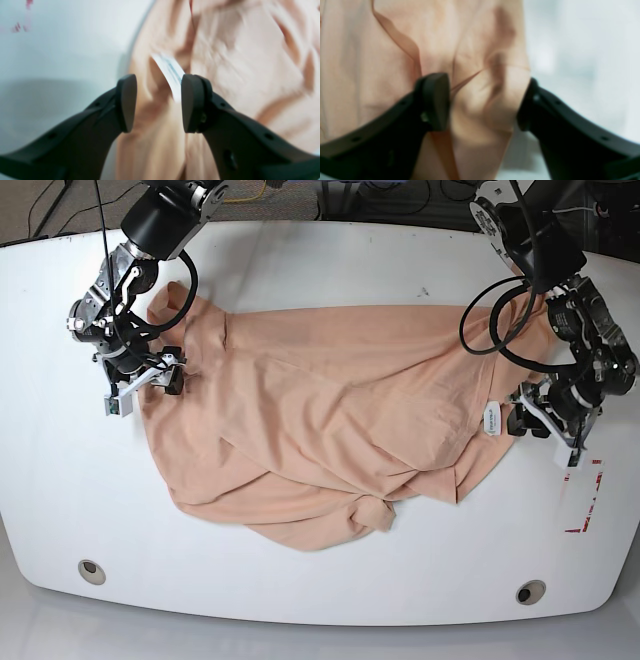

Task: Layout the t-shirt on the table in an organized manner, then fold the t-shirt properly
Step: 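Move both grippers onto the shirt and grasp new fabric points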

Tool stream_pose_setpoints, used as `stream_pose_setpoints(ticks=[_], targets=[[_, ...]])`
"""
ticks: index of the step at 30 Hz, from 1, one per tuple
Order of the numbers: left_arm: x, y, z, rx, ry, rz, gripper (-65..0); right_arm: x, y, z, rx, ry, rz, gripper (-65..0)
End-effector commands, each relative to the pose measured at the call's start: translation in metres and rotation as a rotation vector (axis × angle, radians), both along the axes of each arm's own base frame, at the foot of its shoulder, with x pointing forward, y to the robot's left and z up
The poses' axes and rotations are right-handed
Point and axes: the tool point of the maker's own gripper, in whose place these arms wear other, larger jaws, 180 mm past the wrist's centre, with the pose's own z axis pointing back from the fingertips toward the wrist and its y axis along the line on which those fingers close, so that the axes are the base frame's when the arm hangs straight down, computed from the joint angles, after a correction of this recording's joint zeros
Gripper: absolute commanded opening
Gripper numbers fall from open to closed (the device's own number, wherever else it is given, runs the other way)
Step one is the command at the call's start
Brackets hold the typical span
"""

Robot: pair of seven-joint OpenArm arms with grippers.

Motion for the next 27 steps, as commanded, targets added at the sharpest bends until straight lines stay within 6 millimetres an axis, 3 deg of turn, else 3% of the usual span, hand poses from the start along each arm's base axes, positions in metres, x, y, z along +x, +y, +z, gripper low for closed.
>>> stream_pose_setpoints(ticks=[1,11,17,27], targets=[[0.017,-0.011,0.008,-0.006,-0.044,-0.034,-38.8,-0.004,0.006,-0.004,-0.001,0.035,0.016,-32.2],[0.030,-0.047,-0.013,-0.047,-0.010,-0.125,-38.8,-0.005,0.012,-0.006,0.011,0.037,0.018,-32.3],[0.028,-0.057,-0.031,-0.090,0.019,-0.137,-38.8,-0.004,0.016,-0.005,0.017,0.029,0.015,-32.3],[0.026,-0.078,-0.040,-0.083,0.046,-0.206,-38.8,-0.003,0.017,-0.004,0.018,0.027,0.015,-32.3]])
